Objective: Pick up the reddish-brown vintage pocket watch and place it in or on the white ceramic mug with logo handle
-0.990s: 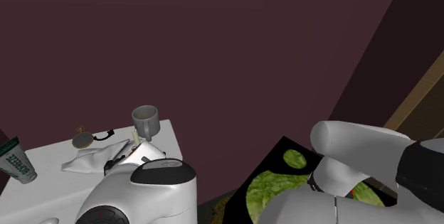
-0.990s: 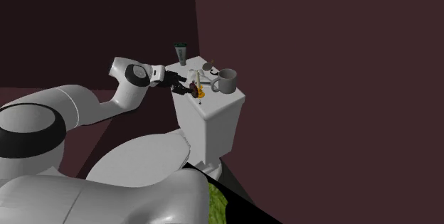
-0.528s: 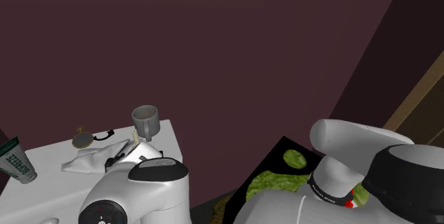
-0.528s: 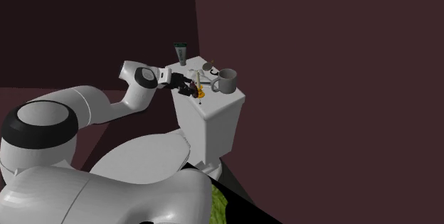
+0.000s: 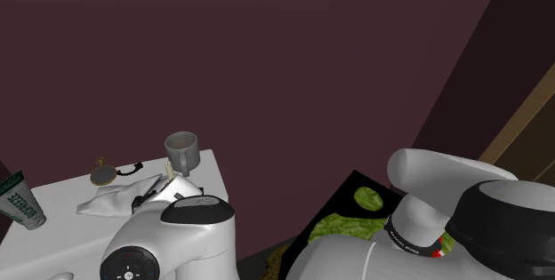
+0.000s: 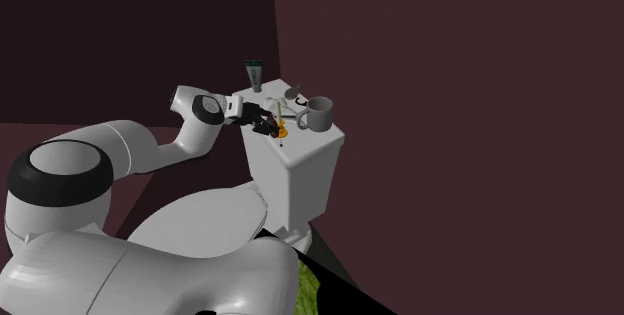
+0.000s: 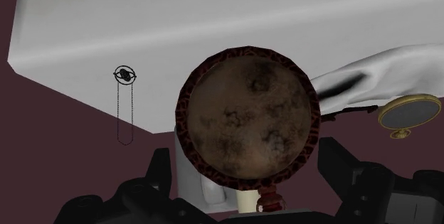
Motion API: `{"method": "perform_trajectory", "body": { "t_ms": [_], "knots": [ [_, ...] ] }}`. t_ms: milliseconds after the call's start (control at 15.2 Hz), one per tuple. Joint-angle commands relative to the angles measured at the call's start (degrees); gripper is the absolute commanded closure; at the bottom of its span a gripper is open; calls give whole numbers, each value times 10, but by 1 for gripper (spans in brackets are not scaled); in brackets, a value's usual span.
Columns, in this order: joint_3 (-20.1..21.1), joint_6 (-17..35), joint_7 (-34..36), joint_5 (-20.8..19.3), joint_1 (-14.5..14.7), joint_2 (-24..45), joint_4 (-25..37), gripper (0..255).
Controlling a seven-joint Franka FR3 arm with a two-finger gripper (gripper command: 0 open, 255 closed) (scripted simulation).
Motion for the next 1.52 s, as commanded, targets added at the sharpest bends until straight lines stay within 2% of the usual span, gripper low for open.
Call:
{"method": "perform_trajectory", "body": {
  "t_ms": [0, 594, 1452],
  "knots": [
    [0, 0, 0, 0, 0, 0, 0, 255],
    [0, 0, 0, 0, 0, 0, 0, 255],
    [-58, -43, -39, -22, 27, 43, 8, 255]
  ]
}}
